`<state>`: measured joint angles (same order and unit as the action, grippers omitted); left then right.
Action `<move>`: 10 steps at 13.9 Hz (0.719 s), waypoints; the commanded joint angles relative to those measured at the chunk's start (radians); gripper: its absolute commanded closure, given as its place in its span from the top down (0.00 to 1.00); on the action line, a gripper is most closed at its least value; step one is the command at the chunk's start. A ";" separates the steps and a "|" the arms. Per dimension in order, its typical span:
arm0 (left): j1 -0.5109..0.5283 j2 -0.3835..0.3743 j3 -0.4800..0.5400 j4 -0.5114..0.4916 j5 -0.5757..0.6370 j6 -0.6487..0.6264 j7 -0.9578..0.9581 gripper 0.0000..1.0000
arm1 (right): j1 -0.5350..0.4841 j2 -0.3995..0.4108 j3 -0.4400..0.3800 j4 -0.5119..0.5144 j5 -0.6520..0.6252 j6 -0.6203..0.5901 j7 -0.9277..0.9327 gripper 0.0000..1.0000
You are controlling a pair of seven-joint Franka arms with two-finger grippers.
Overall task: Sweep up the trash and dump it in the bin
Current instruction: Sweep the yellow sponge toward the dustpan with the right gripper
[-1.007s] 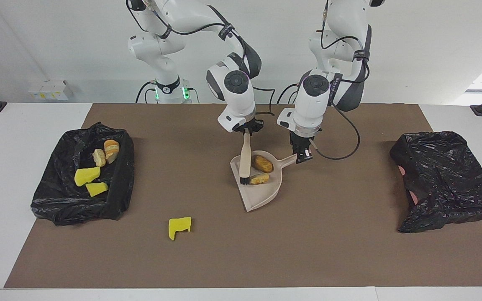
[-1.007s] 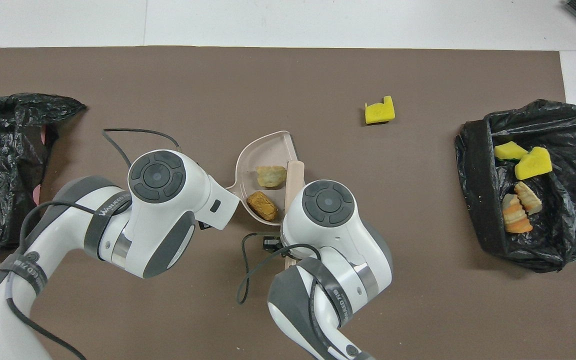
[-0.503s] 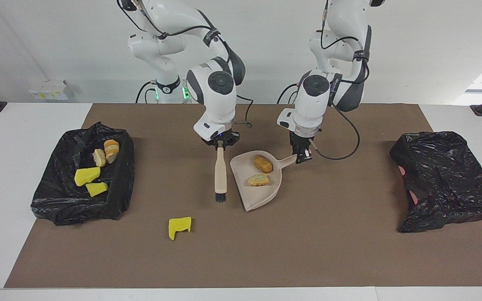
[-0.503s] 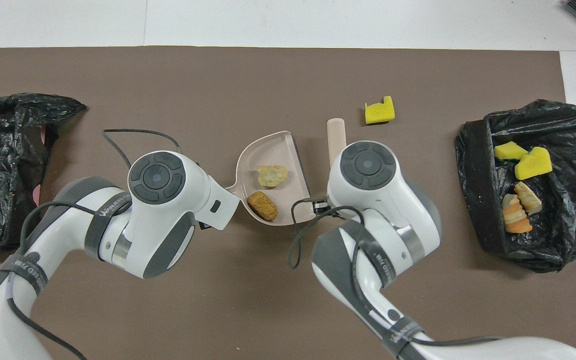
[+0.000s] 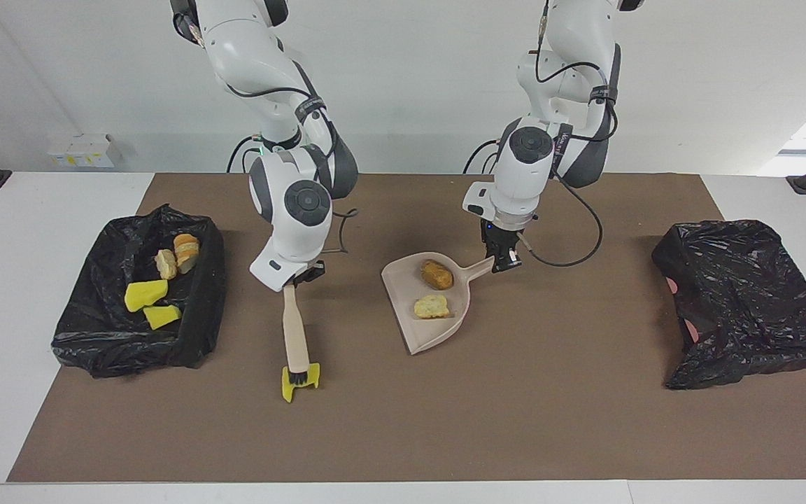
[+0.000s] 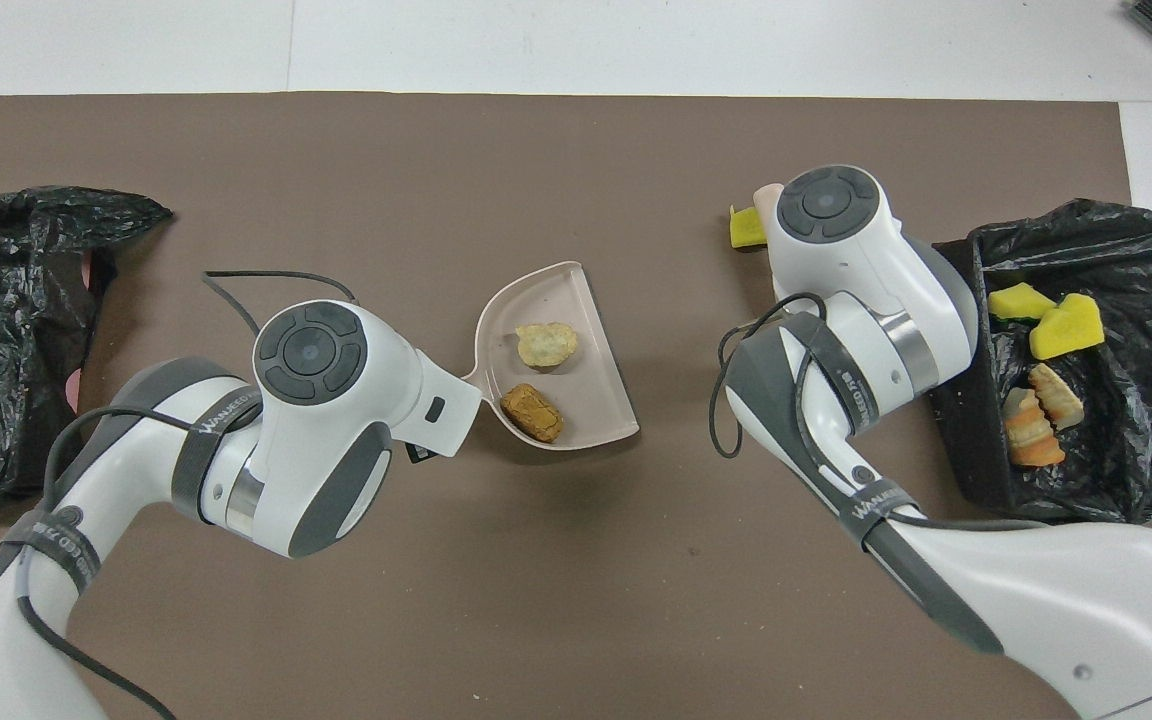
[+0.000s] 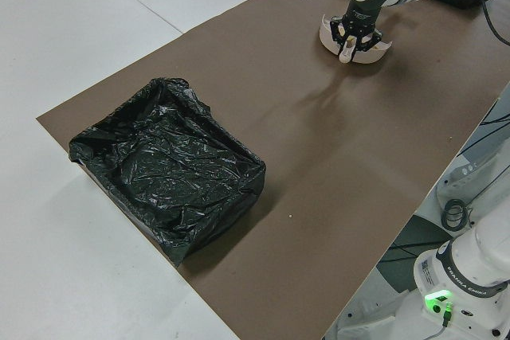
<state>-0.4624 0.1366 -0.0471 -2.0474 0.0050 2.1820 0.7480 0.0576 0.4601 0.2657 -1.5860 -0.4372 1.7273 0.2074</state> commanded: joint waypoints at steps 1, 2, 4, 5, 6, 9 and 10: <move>-0.021 -0.009 0.004 -0.008 -0.013 -0.037 -0.103 0.00 | -0.007 0.158 0.010 0.250 -0.107 -0.095 -0.094 0.00; -0.033 -0.014 0.004 -0.007 -0.013 -0.057 -0.120 0.00 | -0.009 0.175 0.004 0.267 -0.126 -0.084 -0.117 0.00; -0.048 -0.018 0.004 -0.002 -0.011 -0.086 -0.140 0.00 | -0.009 0.221 -0.002 0.311 -0.147 -0.080 -0.135 0.00; -0.048 -0.020 0.004 -0.004 -0.011 -0.100 -0.141 0.00 | -0.007 0.229 -0.002 0.313 -0.146 -0.089 -0.137 0.00; -0.051 -0.025 0.004 -0.004 -0.010 -0.116 -0.142 0.00 | 0.004 0.232 0.001 0.311 -0.129 -0.100 -0.137 0.00; -0.090 -0.035 0.004 -0.016 0.012 -0.125 -0.173 0.00 | 0.013 0.226 0.004 0.305 0.053 -0.126 -0.135 0.00; -0.093 -0.043 0.004 -0.022 0.030 -0.125 -0.173 0.00 | 0.033 0.226 0.009 0.305 0.069 -0.153 -0.129 0.00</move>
<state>-0.5197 0.1272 -0.0550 -2.0446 0.0102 2.0853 0.5850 0.0708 0.6777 0.2643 -1.3137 -0.4204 1.6264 0.1032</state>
